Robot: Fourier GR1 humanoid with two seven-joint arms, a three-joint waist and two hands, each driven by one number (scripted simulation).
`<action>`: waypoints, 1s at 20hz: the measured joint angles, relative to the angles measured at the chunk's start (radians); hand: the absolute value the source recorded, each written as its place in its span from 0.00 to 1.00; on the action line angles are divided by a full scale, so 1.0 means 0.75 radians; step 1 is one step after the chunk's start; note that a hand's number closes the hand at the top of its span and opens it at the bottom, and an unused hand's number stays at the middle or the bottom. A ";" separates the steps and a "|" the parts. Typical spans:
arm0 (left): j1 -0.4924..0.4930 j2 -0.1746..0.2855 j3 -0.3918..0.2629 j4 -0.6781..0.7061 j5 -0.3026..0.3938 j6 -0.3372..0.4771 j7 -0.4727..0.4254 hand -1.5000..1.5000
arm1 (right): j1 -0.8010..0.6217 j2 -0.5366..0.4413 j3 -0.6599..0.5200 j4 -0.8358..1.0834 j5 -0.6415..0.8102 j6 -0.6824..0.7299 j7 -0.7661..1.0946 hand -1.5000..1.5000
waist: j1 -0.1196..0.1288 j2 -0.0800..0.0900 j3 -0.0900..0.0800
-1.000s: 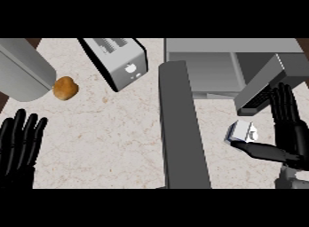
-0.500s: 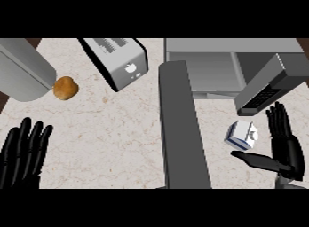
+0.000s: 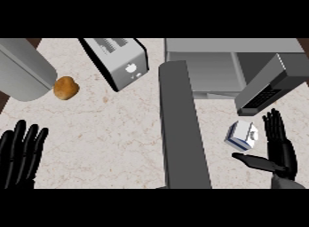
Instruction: Pick up the milk, place it into the microwave and close the microwave
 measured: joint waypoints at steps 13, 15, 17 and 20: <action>0.043 0.000 -0.039 -0.020 -0.036 0.010 -0.028 0.00 | -0.288 -0.100 -0.083 0.780 0.048 0.040 -0.423 0.00 | 0.014 0.005 0.002; 0.036 0.004 -0.024 -0.016 -0.015 0.002 -0.031 0.00 | -0.319 -0.118 -0.085 0.854 0.061 0.048 -0.448 1.00 | 0.017 0.007 0.003; 0.038 0.007 -0.012 -0.017 -0.004 0.000 -0.036 0.00 | -0.322 -0.126 -0.053 0.874 0.104 0.039 -0.468 1.00 | 0.021 0.008 0.003; 0.054 -0.002 -0.027 -0.014 -0.010 0.002 -0.052 0.00 | -0.328 -0.108 -0.025 0.866 0.153 -0.028 -0.516 1.00 | 0.023 0.007 0.002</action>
